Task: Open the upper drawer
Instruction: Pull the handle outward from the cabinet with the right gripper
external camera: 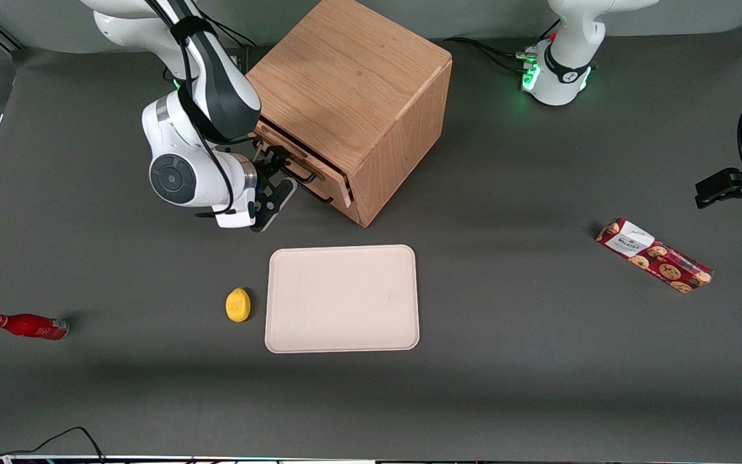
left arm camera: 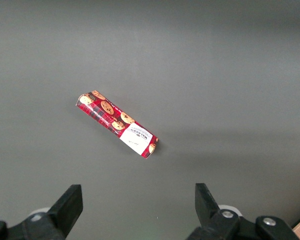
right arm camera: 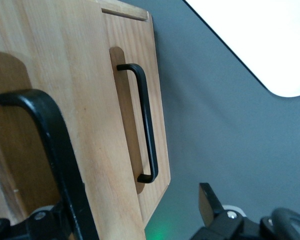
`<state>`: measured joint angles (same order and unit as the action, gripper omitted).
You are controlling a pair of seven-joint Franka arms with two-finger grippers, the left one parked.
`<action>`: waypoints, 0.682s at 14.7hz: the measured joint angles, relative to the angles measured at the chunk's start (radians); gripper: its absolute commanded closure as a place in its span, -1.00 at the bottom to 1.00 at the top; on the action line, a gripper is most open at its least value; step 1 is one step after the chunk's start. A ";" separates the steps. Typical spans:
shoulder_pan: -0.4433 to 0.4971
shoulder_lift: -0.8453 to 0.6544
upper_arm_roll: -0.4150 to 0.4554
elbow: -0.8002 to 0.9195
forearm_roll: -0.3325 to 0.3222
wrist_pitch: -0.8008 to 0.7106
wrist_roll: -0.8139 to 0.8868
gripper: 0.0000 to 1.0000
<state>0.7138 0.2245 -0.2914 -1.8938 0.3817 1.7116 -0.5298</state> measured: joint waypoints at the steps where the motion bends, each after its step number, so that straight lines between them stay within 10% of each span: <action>1: -0.003 0.003 -0.005 0.001 0.000 0.001 -0.017 -1.00; 10: -0.016 0.051 -0.075 0.042 0.000 0.011 -0.145 -1.00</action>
<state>0.6982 0.2753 -0.3667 -1.8516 0.3817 1.7231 -0.6747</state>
